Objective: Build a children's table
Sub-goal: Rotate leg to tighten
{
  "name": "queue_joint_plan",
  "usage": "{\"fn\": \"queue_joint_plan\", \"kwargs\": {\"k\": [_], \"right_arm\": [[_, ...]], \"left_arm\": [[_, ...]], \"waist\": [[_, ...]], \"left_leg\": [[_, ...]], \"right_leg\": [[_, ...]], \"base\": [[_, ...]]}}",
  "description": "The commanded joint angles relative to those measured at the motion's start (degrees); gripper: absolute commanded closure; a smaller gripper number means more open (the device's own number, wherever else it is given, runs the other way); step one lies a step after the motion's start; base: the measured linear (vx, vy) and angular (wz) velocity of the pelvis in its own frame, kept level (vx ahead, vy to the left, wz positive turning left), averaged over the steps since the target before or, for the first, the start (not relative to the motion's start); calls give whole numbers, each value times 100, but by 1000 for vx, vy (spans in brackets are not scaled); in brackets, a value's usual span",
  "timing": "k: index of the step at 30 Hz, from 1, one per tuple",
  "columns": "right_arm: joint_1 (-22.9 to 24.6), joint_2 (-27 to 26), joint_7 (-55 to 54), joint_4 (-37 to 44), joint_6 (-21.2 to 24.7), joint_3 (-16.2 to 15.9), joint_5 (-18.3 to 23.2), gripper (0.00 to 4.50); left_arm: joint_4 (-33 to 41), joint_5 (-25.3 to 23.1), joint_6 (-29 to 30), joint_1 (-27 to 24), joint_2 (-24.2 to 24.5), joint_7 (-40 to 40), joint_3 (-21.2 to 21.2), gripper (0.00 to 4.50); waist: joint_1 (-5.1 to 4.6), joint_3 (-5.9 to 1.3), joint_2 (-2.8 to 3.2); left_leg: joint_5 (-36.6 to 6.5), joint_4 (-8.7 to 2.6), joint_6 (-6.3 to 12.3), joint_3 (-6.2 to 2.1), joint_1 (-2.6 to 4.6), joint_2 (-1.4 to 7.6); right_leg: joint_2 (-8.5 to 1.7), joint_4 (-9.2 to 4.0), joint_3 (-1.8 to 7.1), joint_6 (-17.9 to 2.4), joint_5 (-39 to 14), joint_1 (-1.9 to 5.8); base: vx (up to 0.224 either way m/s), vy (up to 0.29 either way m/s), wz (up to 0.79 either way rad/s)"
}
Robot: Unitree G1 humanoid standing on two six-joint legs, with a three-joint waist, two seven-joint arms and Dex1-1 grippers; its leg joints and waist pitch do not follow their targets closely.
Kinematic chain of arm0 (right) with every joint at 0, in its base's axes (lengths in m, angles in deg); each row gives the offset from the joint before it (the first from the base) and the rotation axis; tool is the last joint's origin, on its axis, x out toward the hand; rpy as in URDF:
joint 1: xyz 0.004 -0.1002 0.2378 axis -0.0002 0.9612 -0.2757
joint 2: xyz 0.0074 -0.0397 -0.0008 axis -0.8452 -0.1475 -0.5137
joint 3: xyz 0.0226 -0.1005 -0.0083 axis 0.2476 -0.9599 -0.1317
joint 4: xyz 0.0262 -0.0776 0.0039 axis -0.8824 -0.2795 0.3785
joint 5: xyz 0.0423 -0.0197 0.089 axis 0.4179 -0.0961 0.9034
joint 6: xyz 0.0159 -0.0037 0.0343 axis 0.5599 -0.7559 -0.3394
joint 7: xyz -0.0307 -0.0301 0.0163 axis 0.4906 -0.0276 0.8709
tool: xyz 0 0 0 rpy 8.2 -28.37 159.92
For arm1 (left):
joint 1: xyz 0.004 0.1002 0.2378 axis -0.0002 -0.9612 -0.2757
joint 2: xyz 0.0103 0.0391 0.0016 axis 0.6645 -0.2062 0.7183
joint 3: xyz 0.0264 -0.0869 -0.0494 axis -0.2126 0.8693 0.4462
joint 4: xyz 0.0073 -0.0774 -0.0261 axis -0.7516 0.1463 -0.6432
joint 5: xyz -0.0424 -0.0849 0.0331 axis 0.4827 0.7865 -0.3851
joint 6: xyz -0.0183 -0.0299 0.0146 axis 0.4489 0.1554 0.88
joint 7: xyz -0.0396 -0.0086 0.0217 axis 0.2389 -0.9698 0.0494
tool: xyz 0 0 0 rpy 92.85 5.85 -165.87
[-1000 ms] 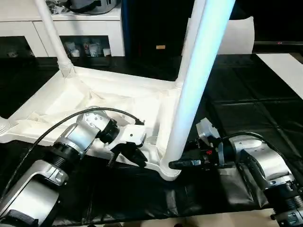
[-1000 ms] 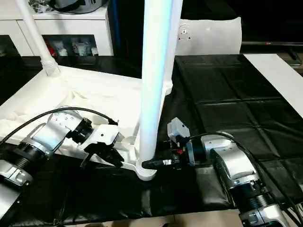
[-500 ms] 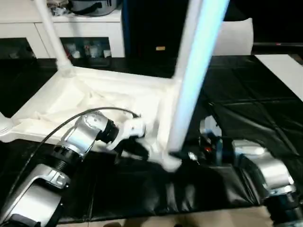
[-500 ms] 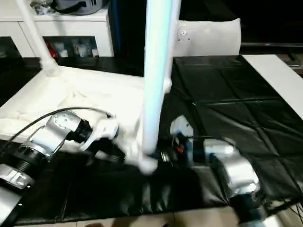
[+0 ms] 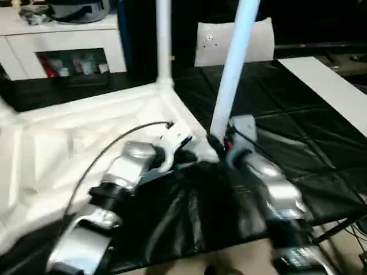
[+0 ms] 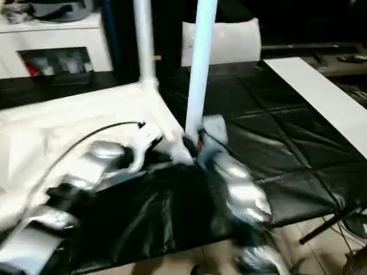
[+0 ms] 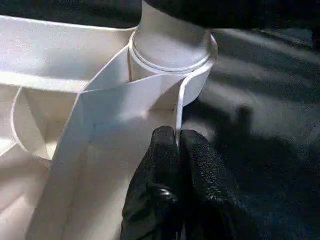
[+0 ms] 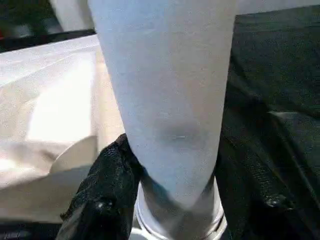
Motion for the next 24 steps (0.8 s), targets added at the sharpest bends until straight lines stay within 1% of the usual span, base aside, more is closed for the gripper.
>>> {"fn": "queue_joint_plan", "kwargs": {"k": [1,2,3,4,5,6,7,8,9,10,11,12,13,14,15,16,17,18,19,20,21,22,23,24], "right_arm": [[-33,-290,114,-251,101,-301,177,185],[0,-265,151,-189,72,-306,182,185],[58,-218,216,-83,27,-319,196,182],[139,-158,336,41,-22,-334,200,174],[239,-75,451,187,-68,-329,210,159],[317,-13,532,298,-84,-315,222,159],[399,63,625,403,-115,-299,249,137],[556,245,820,622,-135,-323,274,133],[556,245,820,622,-135,-323,274,129],[757,479,1077,905,-168,-352,336,121],[916,654,1304,1151,-140,-330,447,121],[1086,861,1584,1409,-126,-271,603,105],[1173,980,1738,1533,-146,-240,678,105],[1268,1130,1928,1660,-145,-222,752,93],[1333,1230,2056,1742,-143,-211,800,77],[1425,1364,2240,1858,-146,-181,863,69],[1487,1453,2365,1935,-151,-158,906,69],[1665,1684,2690,2125,-144,-37,1074,50],[1871,1962,3072,2324,-83,176,1322,42],[1986,2139,3261,2409,-57,300,1474,36],[2048,2242,3359,2445,-45,372,1561,29],[2124,2390,3477,2463,-76,435,1626,21],[2134,2410,3495,2466,-76,442,1636,21],[2233,2594,3661,2511,-44,533,1740,9]], "left_arm": [[205,159,-158,146,-234,38,-81,450],[250,149,-204,110,-174,141,-132,450],[323,133,-280,49,-73,310,-215,450],[380,122,-326,-6,8,432,-252,450],[419,119,-427,-57,94,591,-297,450],[442,122,-510,-92,154,710,-329,450],[465,139,-534,-125,216,793,-376,450],[484,154,-609,-165,314,950,-419,450],[484,154,-609,-165,314,950,-419,450],[503,163,-671,-207,431,1119,-463,450],[498,158,-769,-226,525,1251,-494,450],[497,159,-829,-237,619,1395,-520,450],[505,167,-824,-244,665,1475,-530,450],[491,160,-917,-246,724,1583,-559,450],[479,153,-991,-249,762,1654,-582,450],[474,166,-1052,-257,818,1784,-616,450],[474,178,-1085,-264,855,1874,-638,450],[476,204,-1247,-278,960,2132,-697,450],[439,193,-1417,-265,1078,2365,-759,450],[379,168,-1568,-236,1142,2459,-804,450],[333,147,-1656,-214,1170,2492,-832,450],[264,128,-1755,-180,1199,2529,-866,450],[252,123,-1769,-174,1202,2526,-869,450],[123,59,-1932,-99,1217,2442,-876,450]], "waist": [[47,-403,7],[49,-406,3],[69,-414,12],[78,-433,1],[99,-441,36],[118,-463,19],[140,-498,49],[150,-500,50],[181,-488,48],[215,-469,46],[230,-461,40],[258,-447,48],[289,-437,49],[300,-423,51],[336,-401,55],[344,-388,52],[350,-385,50],[364,-362,78],[388,-353,85],[391,-332,74],[411,-331,53],[416,-327,40],[424,-320,42],[416,-310,45]], "left_leg": [[-736,-447,326,33,-84,55],[-639,-440,358,40,-87,54],[-473,-425,439,61,-86,48],[-257,-406,519,59,-121,43],[-136,-388,553,63,-120,38],[139,-360,673,60,-139,38],[481,-329,814,51,-135,51],[637,-314,890,46,-133,56],[765,-299,1017,53,-131,55],[656,-304,1070,67,-122,61],[561,-307,1070,75,-121,56],[347,-324,1050,76,-118,77],[126,-337,964,89,-97,98],[7,-354,918,89,-98,100],[-243,-371,768,96,-93,104],[-447,-392,613,93,-90,100],[-547,-398,561,97,-84,97],[-782,-413,483,105,-52,97],[-903,-426,441,100,-40,106],[-997,-441,428,102,-34,109],[-1099,-445,402,92,-31,106],[-1098,-451,388,89,-43,91],[-1126,-453,371,84,-38,87],[-1195,-458,353,81,-29,74]], "right_leg": [[-203,-299,262,-1020,-1539,334],[-203,-272,274,-1090,-1382,336],[-206,-247,286,-1186,-1172,344],[-211,-189,301,-1262,-915,377],[-217,-160,310,-1312,-739,376],[-211,-100,321,-1397,-336,396],[-214,-30,329,-1515,117,397],[-208,-13,327,-1574,297,383],[-193,-5,327,-1629,443,379],[-201,-21,336,-1654,336,373],[-195,-39,337,-1631,238,381],[-211,-63,344,-1584,-9,393],[-205,-90,346,-1518,-314,371],[-197,-118,341,-1473,-490,371],[-193,-162,341,-1357,-833,367],[-190,-199,338,-1249,-1158,365],[-188,-220,338,-1186,-1301,362],[-177,-285,339,-1083,-1576,327],[-179,-302,343,-1007,-1746,327],[-175,-326,338,-972,-1889,319],[-177,-341,336,-885,-2093,333],[-172,-360,332,-814,-2204,335],[-176,-364,325,-777,-2307,335],[-176,-399,308,-697,-2546,325]], "base": [[56,-12,4],[56,-18,6],[56,-18,6],[50,-24,3],[0,0,0],[0,0,0],[0,0,0],[0,0,0],[0,0,0],[0,0,0],[0,0,0],[0,0,0],[0,0,0],[0,0,0],[0,0,0],[0,0,0],[0,0,0],[0,0,0],[0,0,0],[0,0,0],[0,0,0],[0,0,0],[0,0,0],[0,0,0]]}}
